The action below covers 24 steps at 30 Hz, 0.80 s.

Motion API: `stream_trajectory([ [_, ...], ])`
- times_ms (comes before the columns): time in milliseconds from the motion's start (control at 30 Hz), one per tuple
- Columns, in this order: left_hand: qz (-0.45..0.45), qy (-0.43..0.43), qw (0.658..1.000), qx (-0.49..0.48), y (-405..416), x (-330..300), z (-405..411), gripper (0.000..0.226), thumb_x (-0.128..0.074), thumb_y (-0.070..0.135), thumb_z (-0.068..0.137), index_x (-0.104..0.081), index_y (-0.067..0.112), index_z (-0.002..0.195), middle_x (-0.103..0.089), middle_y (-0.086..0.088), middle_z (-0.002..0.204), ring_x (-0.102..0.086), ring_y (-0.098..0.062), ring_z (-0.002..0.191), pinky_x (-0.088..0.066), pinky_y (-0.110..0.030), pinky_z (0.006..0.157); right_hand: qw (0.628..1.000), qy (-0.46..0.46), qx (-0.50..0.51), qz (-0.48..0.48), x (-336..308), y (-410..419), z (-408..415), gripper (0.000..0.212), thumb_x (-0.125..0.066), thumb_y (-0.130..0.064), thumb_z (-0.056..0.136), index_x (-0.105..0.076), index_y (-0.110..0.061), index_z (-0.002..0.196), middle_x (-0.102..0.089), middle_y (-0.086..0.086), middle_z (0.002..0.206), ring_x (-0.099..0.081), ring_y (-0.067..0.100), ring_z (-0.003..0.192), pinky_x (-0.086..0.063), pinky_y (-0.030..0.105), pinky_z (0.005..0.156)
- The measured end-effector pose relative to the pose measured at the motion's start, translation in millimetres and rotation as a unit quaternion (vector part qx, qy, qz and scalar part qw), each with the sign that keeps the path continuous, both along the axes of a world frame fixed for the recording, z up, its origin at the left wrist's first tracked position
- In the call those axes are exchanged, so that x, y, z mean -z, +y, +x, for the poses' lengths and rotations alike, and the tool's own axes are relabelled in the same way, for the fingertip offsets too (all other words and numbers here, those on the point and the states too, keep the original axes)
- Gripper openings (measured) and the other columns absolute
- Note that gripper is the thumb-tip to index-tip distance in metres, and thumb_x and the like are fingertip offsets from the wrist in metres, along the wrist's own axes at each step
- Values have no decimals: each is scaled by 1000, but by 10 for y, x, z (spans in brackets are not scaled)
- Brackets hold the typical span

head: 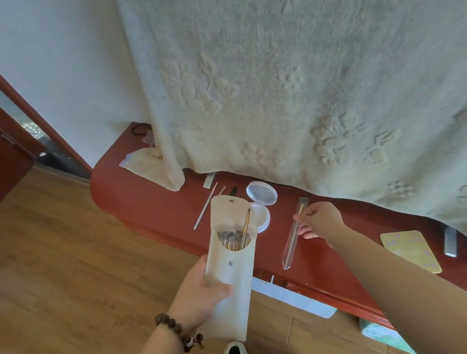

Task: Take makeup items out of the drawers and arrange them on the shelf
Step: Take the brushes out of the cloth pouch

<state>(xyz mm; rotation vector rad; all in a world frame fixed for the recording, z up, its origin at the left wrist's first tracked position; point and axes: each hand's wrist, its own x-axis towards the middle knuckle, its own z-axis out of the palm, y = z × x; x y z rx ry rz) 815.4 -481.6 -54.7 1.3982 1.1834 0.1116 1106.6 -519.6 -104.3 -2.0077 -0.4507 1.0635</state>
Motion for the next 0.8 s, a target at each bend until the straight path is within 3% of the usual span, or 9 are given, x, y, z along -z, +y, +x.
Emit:
stream_trajectory([
  [167, -1, -2, 1000, 4, -33, 10, -37, 45, -70, 13, 80, -52, 35, 115, -64, 10, 110, -62, -11, 101, -55, -33, 78, 999, -41, -20, -14, 105, 176, -89, 18, -73, -7, 81, -58, 0, 74, -67, 16, 61, -68, 23, 55, -61, 41, 63],
  [333, -4, -1, 1000, 4, -31, -3, -55, 45, -71, 15, 80, -52, 35, 116, -63, 9, 111, -62, -12, 101, -56, -33, 78, 997, -48, -14, -51, 110, 277, -150, 22, -73, -13, 82, -62, 6, 85, -69, 18, 64, -69, 27, 56, -61, 41, 61],
  [467, 0, -6, 1000, 5, -18, -45, -25, 44, -70, 13, 80, -52, 35, 114, -64, 10, 108, -62, -9, 98, -53, -25, 70, 964, -227, -80, -113, -114, 204, -227, 34, -64, -41, 87, -61, -8, 89, -65, 5, 78, -63, 26, 73, -50, 33, 66],
  [567, 3, -20, 1000, 13, -3, -81, 2, 44, -71, 13, 80, -53, 34, 114, -64, 10, 108, -63, -9, 97, -54, -26, 71, 962, -257, -91, 2, -439, 129, -396, 28, -57, -38, 91, -63, -12, 96, -65, 0, 86, -61, 21, 83, -42, 25, 63],
  [633, 6, -30, 999, 22, 5, -122, 30, 42, -71, 12, 81, -54, 34, 113, -65, 10, 108, -64, -10, 97, -55, -27, 72, 955, -259, -107, 93, -704, 78, -558, 19, -56, -28, 92, -66, -13, 99, -66, -2, 88, -59, 13, 81, -38, 9, 62],
  [700, 5, -42, 999, 30, 18, -146, 54, 42, -71, 12, 80, -55, 33, 113, -66, 8, 108, -66, -11, 96, -57, -32, 75, 942, -259, -138, 163, -934, 16, -712, 21, -55, -22, 94, -66, -14, 110, -66, -5, 100, -59, 7, 89, -38, 1, 71],
  [800, 10, -53, 998, 43, 32, -200, 93, 43, -72, 12, 79, -55, 32, 113, -67, 7, 107, -67, -12, 95, -58, -36, 78, 923, -265, -193, 200, -1091, -69, -865, 28, -54, -19, 95, -63, -15, 122, -65, -4, 115, -56, 2, 93, -38, 6, 84],
])
